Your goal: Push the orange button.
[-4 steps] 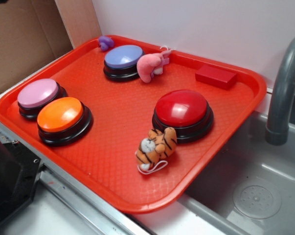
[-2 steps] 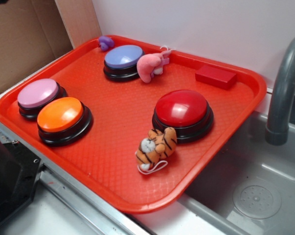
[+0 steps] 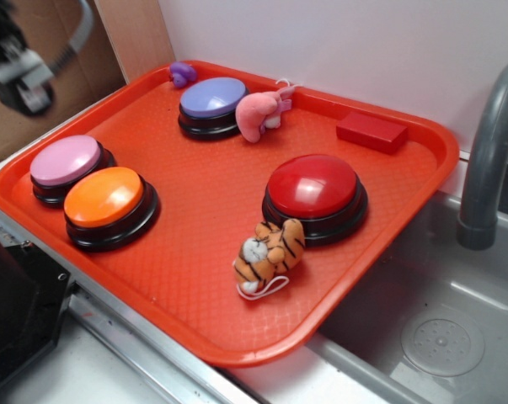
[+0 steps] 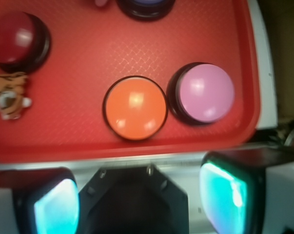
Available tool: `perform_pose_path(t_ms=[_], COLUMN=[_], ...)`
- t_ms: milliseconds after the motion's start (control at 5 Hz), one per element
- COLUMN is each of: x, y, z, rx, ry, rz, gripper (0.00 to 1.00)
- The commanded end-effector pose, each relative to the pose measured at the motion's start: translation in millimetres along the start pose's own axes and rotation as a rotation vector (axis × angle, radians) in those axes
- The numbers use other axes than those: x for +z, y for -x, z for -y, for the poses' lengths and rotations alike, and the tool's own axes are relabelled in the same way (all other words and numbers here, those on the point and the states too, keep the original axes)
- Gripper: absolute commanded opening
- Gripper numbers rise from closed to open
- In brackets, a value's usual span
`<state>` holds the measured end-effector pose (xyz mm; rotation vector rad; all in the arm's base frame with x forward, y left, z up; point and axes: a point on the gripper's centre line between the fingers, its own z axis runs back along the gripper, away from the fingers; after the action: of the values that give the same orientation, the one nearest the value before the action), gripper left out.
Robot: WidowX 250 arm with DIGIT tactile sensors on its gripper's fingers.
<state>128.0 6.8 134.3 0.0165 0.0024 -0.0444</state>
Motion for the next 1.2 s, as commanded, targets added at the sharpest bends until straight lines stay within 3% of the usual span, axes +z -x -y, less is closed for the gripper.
perform_pose_path(t_ms=[0,200,600,1000], x=[-51,-69,-98,-82], y=[-32,-32,-29,-33], z=[3,-11,-8,-1], rx=[-0.14,-0.16,-0.173,-0.192], ry=[-0.058,-0.056,-0.007,-0.013], rz=[0.046,0.042,0.046,0.016], gripper=[1.0,1.0,1.0,1.0])
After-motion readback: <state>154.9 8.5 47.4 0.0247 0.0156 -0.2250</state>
